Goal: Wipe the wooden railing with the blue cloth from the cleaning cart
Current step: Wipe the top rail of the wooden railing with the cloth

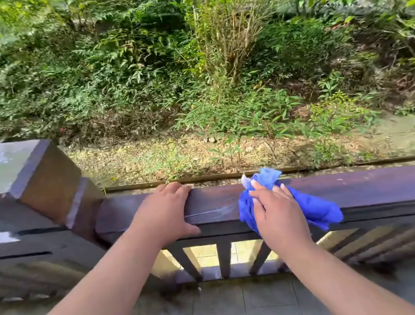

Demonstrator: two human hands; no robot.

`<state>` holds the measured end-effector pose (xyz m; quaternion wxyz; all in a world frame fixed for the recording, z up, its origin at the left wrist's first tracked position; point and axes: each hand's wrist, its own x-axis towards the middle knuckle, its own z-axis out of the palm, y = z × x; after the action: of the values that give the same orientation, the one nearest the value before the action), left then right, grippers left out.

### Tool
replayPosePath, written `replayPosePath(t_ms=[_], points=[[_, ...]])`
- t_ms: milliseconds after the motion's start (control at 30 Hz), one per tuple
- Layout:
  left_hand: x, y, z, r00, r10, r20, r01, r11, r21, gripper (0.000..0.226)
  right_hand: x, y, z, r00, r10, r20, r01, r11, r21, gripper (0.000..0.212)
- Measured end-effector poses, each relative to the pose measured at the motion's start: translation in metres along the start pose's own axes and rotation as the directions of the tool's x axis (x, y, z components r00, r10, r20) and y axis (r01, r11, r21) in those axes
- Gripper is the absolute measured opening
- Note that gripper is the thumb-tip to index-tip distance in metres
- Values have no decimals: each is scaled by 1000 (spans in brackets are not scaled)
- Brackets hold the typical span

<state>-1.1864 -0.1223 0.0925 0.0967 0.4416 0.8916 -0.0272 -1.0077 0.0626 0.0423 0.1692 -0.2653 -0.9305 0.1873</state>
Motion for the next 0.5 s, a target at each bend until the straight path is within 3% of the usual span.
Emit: replayPosePath(t_ms=[100, 233, 333, 500], points=[[-7, -16, -1, 1000, -15, 2, 15, 1000, -21, 114, -3, -25, 11, 994, -91, 60, 92, 995, -24, 21], [-14, -39, 0, 999, -37, 10, 37, 999, -18, 111, -1, -79, 31, 956, -215, 198, 221, 975, -8, 40], [-18, -55, 1, 999, -46, 26, 46, 999, 1, 99, 3, -123, 51, 912, -335, 236, 337, 941, 33, 35], [-27, -79, -1, 998, -66, 14, 66, 997, 28, 97, 12, -144, 66, 895, -365, 257, 350, 931, 105, 38]])
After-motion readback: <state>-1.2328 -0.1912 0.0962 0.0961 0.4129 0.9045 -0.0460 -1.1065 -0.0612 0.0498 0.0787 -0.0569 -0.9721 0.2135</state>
